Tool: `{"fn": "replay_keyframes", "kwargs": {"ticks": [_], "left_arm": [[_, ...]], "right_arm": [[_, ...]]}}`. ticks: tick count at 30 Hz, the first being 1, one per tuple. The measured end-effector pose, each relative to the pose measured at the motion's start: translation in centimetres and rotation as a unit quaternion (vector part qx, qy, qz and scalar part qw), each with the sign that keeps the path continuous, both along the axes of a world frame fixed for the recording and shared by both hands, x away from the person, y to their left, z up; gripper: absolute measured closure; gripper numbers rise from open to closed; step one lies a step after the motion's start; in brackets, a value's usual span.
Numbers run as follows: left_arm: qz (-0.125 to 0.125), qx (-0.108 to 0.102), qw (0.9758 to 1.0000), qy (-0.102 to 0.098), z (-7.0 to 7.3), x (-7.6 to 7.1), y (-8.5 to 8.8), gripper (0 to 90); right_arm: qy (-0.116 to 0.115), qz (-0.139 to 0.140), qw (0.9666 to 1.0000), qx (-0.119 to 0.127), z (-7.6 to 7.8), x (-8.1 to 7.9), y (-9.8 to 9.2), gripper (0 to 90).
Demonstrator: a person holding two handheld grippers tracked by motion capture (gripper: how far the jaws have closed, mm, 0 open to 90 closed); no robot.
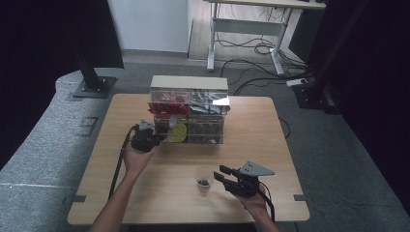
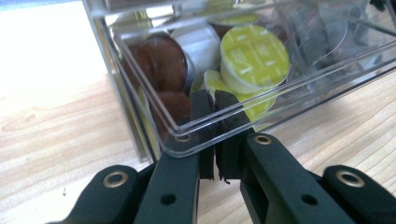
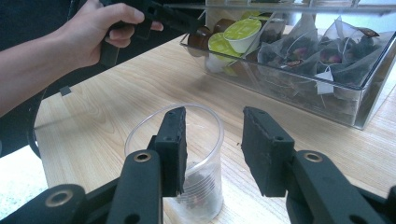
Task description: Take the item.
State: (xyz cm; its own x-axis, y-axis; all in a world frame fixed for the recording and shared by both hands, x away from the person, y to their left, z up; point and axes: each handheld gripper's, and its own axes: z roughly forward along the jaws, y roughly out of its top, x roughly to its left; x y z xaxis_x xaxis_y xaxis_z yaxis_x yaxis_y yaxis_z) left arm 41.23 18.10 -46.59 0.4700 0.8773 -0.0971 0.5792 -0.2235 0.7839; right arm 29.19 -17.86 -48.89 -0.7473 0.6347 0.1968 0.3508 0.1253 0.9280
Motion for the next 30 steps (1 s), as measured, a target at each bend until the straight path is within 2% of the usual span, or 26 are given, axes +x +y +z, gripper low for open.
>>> {"fn": "replay_keyframes", "kwargs": {"ticks": [12, 25, 30], "left_arm": [[0.003, -0.002, 1.0, 0.008, -1.1, -0.6, 0.9, 86.3], [-0.001, -0.005, 1.0, 0.009, -1.0, -1.2, 1.0, 85.9], [-0.003, -0.005, 0.9999, 0.015, -1.2, -1.4, 1.1, 85.3]], "right_arm": [[0.0, 0.0, 1.0, -0.003, 0.0, 0.0, 0.0, 59.4], [-0.001, 0.0, 1.0, 0.0, 0.0, 0.0, 0.0, 59.4], [-0.002, 0.001, 1.0, -0.001, 0.0, -0.1, 0.1, 59.4]]}}
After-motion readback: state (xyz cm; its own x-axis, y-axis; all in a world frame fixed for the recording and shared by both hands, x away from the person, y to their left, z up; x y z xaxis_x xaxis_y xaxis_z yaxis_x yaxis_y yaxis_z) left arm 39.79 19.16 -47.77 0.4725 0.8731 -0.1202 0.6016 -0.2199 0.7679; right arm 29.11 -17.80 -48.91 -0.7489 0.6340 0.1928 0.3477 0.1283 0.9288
